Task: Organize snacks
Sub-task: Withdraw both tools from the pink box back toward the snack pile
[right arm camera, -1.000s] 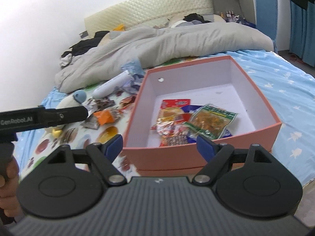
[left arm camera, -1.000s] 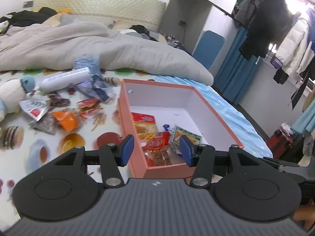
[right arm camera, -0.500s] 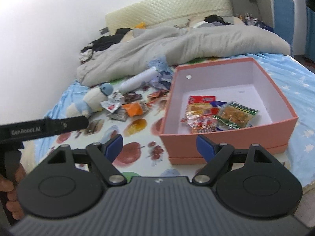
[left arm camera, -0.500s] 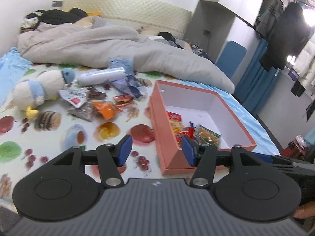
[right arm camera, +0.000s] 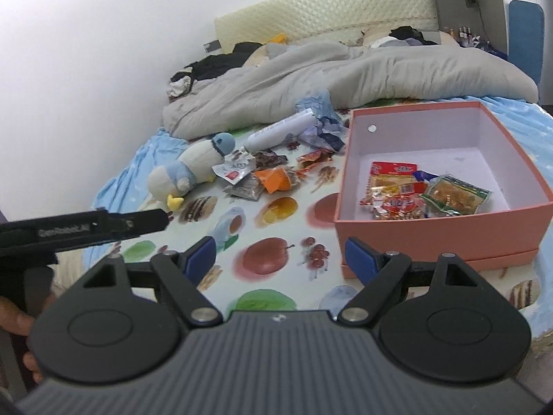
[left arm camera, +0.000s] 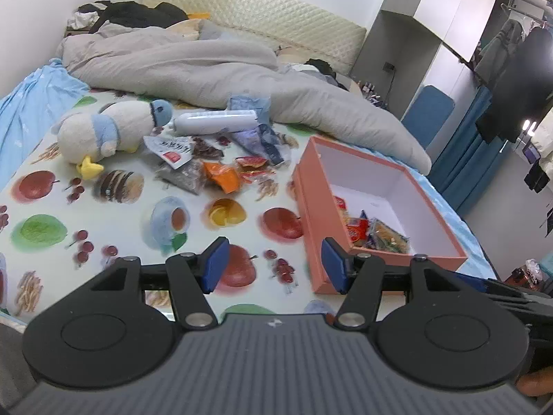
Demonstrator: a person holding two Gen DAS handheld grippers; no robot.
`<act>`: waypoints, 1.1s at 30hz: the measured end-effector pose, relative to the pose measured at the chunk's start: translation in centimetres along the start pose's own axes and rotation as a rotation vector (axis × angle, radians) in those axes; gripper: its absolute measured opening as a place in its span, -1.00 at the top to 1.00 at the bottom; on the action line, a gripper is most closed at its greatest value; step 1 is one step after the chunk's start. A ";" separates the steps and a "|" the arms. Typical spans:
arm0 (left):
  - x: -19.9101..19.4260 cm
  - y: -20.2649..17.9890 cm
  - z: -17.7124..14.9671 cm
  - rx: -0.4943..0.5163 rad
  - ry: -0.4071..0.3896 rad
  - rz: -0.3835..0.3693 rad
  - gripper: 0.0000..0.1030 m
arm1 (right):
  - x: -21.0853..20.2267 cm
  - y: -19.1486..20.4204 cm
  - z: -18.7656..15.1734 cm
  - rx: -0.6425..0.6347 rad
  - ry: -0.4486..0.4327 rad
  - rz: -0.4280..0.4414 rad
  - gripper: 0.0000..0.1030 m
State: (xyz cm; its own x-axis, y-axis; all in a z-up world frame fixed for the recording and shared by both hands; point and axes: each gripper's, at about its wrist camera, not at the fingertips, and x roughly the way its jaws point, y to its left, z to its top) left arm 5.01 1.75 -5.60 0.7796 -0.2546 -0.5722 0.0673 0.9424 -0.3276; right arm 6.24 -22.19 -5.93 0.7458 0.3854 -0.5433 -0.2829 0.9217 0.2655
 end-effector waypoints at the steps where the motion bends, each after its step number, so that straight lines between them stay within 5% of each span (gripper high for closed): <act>1: 0.0 0.4 -0.1 -0.007 0.004 0.002 -0.25 | 0.2 0.2 -0.1 -0.001 0.004 0.005 -0.62; 18: 1.0 4.6 -1.1 -0.086 -0.036 0.017 -0.25 | 1.0 2.9 -0.7 -0.106 0.041 0.037 -0.61; 28: 9.0 8.1 2.0 -0.090 0.020 0.098 -0.27 | 9.4 2.9 2.7 -0.240 0.126 0.063 -0.60; 33: 15.6 10.8 4.6 -0.048 0.062 0.131 -0.49 | 15.6 2.1 5.3 -0.215 0.164 0.054 -0.60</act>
State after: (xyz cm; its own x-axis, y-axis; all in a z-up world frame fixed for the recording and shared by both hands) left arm 20.78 8.92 -14.56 0.7398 -0.1447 -0.6571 -0.0631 0.9574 -0.2819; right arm 20.48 -14.51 -9.67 0.6235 0.4201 -0.6594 -0.4542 0.8811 0.1319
